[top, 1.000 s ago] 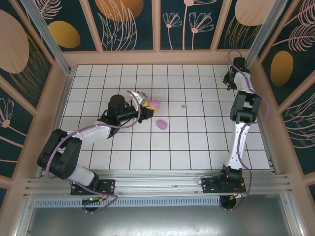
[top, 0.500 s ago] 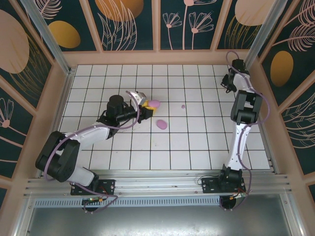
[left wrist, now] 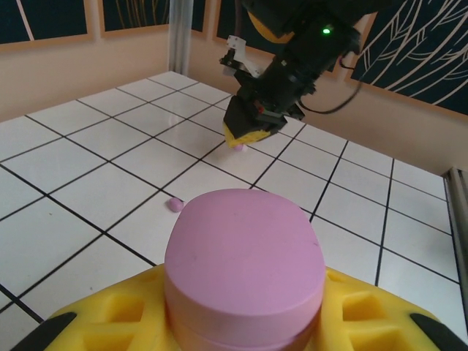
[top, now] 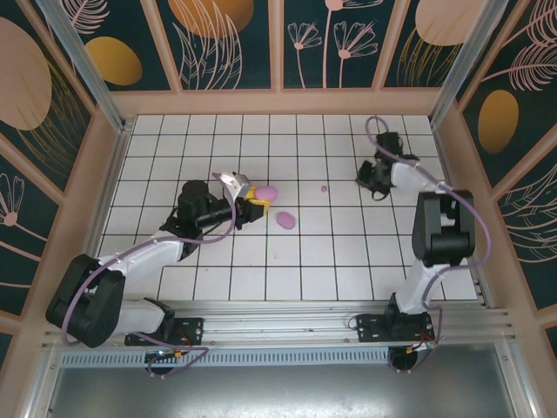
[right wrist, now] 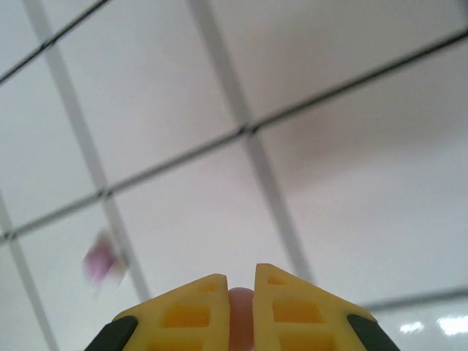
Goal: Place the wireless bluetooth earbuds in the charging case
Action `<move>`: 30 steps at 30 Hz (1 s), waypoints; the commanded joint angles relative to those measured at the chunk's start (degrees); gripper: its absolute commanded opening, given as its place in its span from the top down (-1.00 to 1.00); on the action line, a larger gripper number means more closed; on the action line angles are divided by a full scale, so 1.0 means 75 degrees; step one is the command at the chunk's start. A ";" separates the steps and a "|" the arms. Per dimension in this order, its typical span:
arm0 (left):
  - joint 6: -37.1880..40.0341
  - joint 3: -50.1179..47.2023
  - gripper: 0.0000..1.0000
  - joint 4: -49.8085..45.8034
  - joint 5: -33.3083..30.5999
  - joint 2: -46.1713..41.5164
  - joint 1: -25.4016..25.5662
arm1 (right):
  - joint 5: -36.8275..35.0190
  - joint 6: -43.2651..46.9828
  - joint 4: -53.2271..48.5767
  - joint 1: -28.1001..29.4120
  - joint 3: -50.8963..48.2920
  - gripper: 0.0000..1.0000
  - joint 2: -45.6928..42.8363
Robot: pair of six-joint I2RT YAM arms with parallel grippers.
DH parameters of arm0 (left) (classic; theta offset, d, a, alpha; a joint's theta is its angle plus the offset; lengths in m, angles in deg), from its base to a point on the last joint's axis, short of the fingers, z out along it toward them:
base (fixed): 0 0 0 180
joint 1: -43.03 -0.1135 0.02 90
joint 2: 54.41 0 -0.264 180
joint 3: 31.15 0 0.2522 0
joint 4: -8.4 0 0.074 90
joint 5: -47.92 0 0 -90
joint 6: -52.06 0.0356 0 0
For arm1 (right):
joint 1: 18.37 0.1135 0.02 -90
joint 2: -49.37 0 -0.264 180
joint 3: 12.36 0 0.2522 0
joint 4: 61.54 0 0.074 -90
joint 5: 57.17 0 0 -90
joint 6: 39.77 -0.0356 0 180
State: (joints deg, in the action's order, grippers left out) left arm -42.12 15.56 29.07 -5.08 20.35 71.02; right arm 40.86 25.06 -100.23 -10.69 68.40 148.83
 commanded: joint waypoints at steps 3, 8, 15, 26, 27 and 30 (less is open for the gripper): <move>-0.0103 -0.0376 1.00 -0.0268 0.0100 -0.0597 0.0031 | -0.0156 -0.1108 0.0295 0.1652 -0.2008 0.79 -0.1272; -0.0013 -0.0581 1.00 -0.0602 -0.0053 -0.0975 0.0037 | -0.0555 -0.2017 0.0146 0.3046 -0.3072 0.79 -0.2107; -0.0097 -0.0679 1.00 -0.0583 -0.0134 -0.1110 0.0030 | -0.0980 -0.2132 -0.0053 0.3432 -0.3609 0.77 -0.2505; -0.0105 -0.0725 1.00 -0.0677 -0.0302 -0.1266 0.0040 | -0.1144 -0.1799 0.0037 0.3452 -0.3645 0.68 -0.2063; -0.0087 -0.0724 1.00 -0.0703 -0.0310 -0.1293 0.0036 | -0.1107 -0.1794 0.0085 0.3452 -0.3670 0.67 -0.2028; -0.0053 -0.0705 1.00 -0.0791 -0.0333 -0.1343 0.0036 | -0.1071 -0.1780 0.0081 0.3452 -0.3673 0.63 -0.1989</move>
State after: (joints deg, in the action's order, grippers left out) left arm -42.32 10.84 23.87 -7.03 11.44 71.12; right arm 33.73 10.88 -99.46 14.73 41.74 133.07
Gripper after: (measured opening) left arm 0.335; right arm 0.184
